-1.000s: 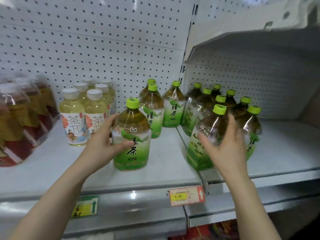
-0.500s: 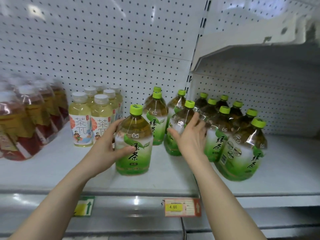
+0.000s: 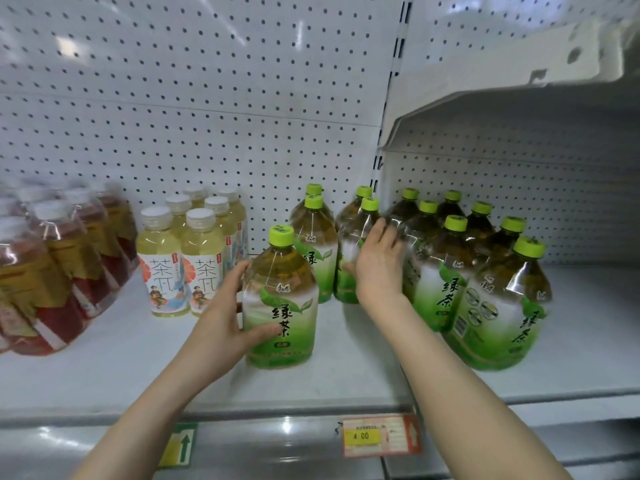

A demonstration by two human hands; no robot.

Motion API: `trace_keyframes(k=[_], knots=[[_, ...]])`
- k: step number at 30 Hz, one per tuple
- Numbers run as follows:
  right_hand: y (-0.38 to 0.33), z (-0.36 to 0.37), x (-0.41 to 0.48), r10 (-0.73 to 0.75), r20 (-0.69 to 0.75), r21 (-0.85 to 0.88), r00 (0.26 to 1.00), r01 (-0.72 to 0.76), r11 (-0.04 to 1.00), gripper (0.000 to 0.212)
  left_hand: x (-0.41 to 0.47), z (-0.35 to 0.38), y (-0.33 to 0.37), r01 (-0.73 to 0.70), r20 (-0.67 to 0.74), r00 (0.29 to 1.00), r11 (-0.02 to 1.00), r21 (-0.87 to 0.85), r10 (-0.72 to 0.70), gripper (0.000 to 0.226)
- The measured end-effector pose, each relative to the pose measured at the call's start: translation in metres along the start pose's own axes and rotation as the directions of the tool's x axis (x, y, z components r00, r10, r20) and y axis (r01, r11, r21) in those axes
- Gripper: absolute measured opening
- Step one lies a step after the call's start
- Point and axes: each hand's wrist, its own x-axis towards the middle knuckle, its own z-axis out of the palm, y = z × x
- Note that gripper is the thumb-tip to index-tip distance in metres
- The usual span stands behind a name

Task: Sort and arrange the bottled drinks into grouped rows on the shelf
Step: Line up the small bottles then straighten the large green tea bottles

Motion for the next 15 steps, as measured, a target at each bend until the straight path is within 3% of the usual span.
trace_keyframes(k=[2,5,8,10,12,15], knots=[[0.001,0.000,-0.001,-0.003,0.031,0.002,1.000,0.003,1.000,0.108,0.004,0.002,0.000,-0.006,0.004,1.000,1.000,0.005,0.006,0.094],[0.018,-0.012,-0.013,-0.052,0.059,0.220,0.997,0.038,0.975,0.095,0.015,0.014,0.004,0.008,-0.016,1.000,1.000,0.017,-0.008,0.088],[0.043,-0.029,-0.040,-0.104,-0.232,0.317,0.967,0.177,0.932,0.071,0.035,0.033,0.012,0.020,-0.048,0.999,1.000,0.009,-0.020,0.085],[0.062,-0.040,-0.061,-0.018,-0.431,0.375,0.902,0.197,0.906,0.059,0.047,0.044,0.018,0.048,-0.058,0.997,0.998,0.043,-0.046,0.093],[0.091,-0.045,-0.075,0.131,-0.531,0.414,0.837,0.121,0.902,0.056,0.054,0.049,0.018,0.083,-0.059,0.995,0.995,0.063,-0.080,0.098],[0.145,-0.046,-0.087,0.343,-0.455,0.469,0.822,-0.106,0.877,0.072,0.057,0.051,0.013,0.074,-0.008,0.997,0.997,0.005,-0.074,0.098]])
